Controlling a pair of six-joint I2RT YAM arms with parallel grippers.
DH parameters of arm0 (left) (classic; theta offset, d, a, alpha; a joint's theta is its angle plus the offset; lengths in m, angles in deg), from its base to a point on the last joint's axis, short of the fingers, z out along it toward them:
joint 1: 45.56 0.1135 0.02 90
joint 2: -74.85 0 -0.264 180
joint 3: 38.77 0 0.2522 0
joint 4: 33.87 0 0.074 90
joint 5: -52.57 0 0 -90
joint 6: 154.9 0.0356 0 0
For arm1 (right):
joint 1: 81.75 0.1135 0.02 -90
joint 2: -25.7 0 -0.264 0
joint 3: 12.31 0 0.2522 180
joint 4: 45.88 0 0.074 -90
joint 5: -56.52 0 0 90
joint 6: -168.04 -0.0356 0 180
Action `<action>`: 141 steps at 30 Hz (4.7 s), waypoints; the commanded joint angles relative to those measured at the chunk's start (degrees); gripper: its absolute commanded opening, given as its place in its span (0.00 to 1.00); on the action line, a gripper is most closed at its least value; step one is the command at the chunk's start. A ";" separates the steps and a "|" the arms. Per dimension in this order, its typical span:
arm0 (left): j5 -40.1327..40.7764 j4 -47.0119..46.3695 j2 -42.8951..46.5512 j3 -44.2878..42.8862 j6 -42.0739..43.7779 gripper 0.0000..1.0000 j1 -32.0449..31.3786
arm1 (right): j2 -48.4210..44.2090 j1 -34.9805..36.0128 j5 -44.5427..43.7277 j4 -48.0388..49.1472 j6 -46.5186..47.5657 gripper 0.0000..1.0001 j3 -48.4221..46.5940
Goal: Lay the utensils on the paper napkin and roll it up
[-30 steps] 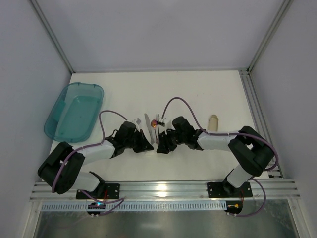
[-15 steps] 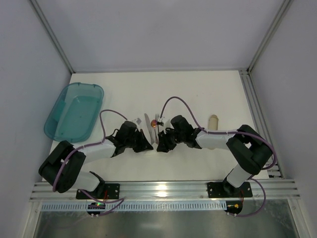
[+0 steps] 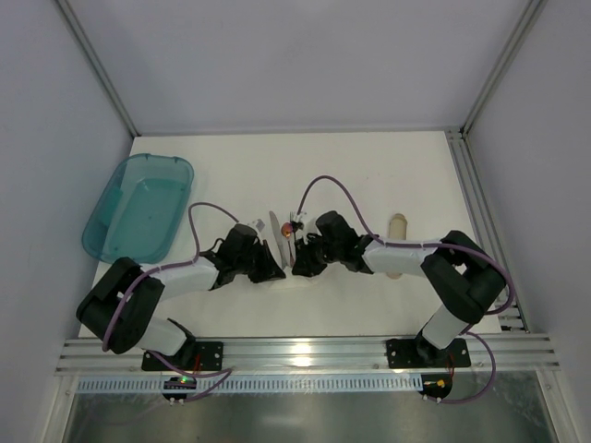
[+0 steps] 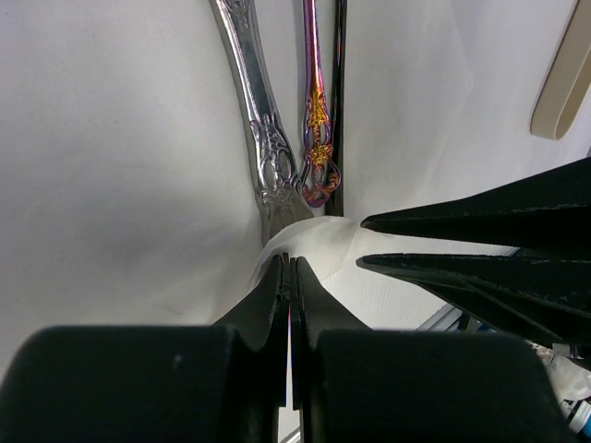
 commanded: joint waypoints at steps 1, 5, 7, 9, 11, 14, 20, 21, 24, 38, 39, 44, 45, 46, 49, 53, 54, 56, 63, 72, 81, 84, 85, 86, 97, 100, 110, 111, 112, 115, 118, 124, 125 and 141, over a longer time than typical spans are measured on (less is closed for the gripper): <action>1.92 -0.04 0.00 -1.64 1.25 0.00 -0.24 | -2.12 0.33 -3.08 0.89 -1.78 0.21 0.11; 2.01 -0.48 -1.05 -1.90 1.69 0.00 -0.24 | -4.76 0.68 -3.09 -0.25 -3.01 0.21 -0.16; 1.84 -0.57 -1.58 -2.16 1.95 0.00 -0.24 | -4.59 1.47 -2.74 -0.61 -3.36 0.20 -0.16; 2.01 -0.48 -1.94 -2.08 2.13 0.00 -0.24 | -3.81 2.09 -2.56 -0.17 -3.98 0.19 0.80; 2.18 -0.92 -2.03 -1.99 2.22 0.00 -0.24 | -3.01 2.62 -2.21 2.02 -5.29 0.19 1.77; 2.36 -0.40 -2.29 -2.43 3.00 0.00 -0.24 | -0.99 4.46 -3.26 4.31 -6.79 0.17 3.01; 3.06 2.33 -2.20 -4.80 4.68 0.00 -0.24 | 1.91 6.66 -8.53 5.98 -9.43 0.14 3.18; 3.33 3.03 -1.77 -4.89 4.85 0.00 -0.24 | 1.74 6.75 -9.32 6.16 -9.69 0.14 3.44; 4.12 5.13 0.43 -4.54 4.94 0.00 -0.24 | 1.12 6.66 -10.73 6.07 -10.22 0.13 3.97; 2.11 2.87 9.23 2.40 1.17 0.01 -1.30 | 0.68 6.75 -10.91 7.04 -11.80 0.14 5.03; 1.92 2.42 8.79 2.66 0.99 0.01 -1.39 | 0.68 6.66 -11.00 7.13 -11.89 0.13 5.03; 2.18 0.75 6.77 2.93 0.81 0.00 -2.35 | 0.07 6.66 -11.17 6.95 -12.50 0.14 4.68; 2.36 0.58 6.24 2.93 0.90 0.00 -2.44 | -0.11 6.75 -11.09 6.43 -12.59 0.13 4.50; 2.54 0.40 5.97 2.93 0.90 0.00 -2.44 | -0.28 6.66 -11.17 6.16 -12.51 0.14 4.33; 3.33 0.49 5.10 2.84 1.25 0.00 -2.44 | -0.81 6.66 -11.44 4.76 -12.42 0.14 3.45; 4.65 1.63 4.83 3.28 1.69 0.00 -2.53 | -1.69 6.23 -12.32 3.44 -11.98 0.14 3.44; 5.00 1.80 4.83 3.37 1.86 0.00 -2.53 | -1.86 6.14 -12.32 3.35 -11.54 0.13 3.62; 5.09 1.98 4.57 3.55 2.13 0.00 -2.53 | -2.13 5.70 -12.84 3.17 -11.19 0.14 4.06; 5.70 2.51 4.65 3.55 2.48 0.00 -2.53 | -3.89 3.85 -12.76 2.21 -11.36 0.14 5.12; 6.23 3.82 5.18 3.02 3.01 0.00 -2.53 | -3.53 3.24 -15.48 1.06 -10.92 0.14 7.05; 7.29 6.90 6.23 1.00 3.27 0.00 -2.53 | -4.59 3.15 -16.71 0.36 -11.45 0.13 8.72; 5.62 6.38 6.94 -0.41 2.92 0.01 -2.53 | -4.85 3.06 -16.62 0.01 -11.54 0.13 8.46; 4.66 5.94 6.94 -0.76 2.83 0.02 -2.53 | -4.77 3.06 -16.45 0.18 -11.80 0.13 8.37; 4.04 5.94 6.42 -1.54 2.83 0.02 -2.44 | -4.94 3.06 -16.45 0.18 -11.89 0.13 8.28; 2.19 -1.01 -2.11 -3.57 2.75 0.01 -2.62 | -6.43 3.06 -16.10 -0.52 -15.22 0.13 6.96; 2.45 -1.71 -2.47 -3.92 2.66 0.01 -2.62 | -8.88 2.97 -17.32 -2.36 -17.51 0.17 6.35; 2.71 -2.24 -3.43 -4.98 2.92 0.01 -2.70 | -16.01 -0.81 -27.51 -11.42 -42.28 0.66 8.19; 2.71 -2.33 -3.52 -4.98 2.92 0.00 -2.71 | -16.19 -0.98 -28.22 -11.51 -43.95 0.68 8.45; 2.71 -2.41 -3.61 -5.07 2.92 0.00 -2.62 | -16.19 -0.90 -28.66 -11.42 -45.45 0.69 8.72; 2.36 -2.59 -3.96 -4.98 3.01 0.00 -2.71 | -15.67 -0.72 -29.80 -10.54 -50.11 0.74 9.60; 2.45 -2.77 -4.05 -4.89 3.01 0.00 -2.71 | -14.88 -0.63 -31.30 -10.54 -54.33 0.77 9.95; 2.54 -2.94 -4.31 -4.72 3.01 0.00 -2.71 | -14.52 1.83 -37.44 -10.72 -61.89 0.81 10.83; 2.54 -2.94 -4.22 -4.63 3.10 0.00 -2.71 | -14.35 2.00 -37.89 -10.72 -62.86 0.81 10.83; 2.63 -4.00 -4.14 -3.40 2.39 0.00 -2.79 | -9.52 5.43 -46.94 -13.71 -72.36 0.83 7.14</action>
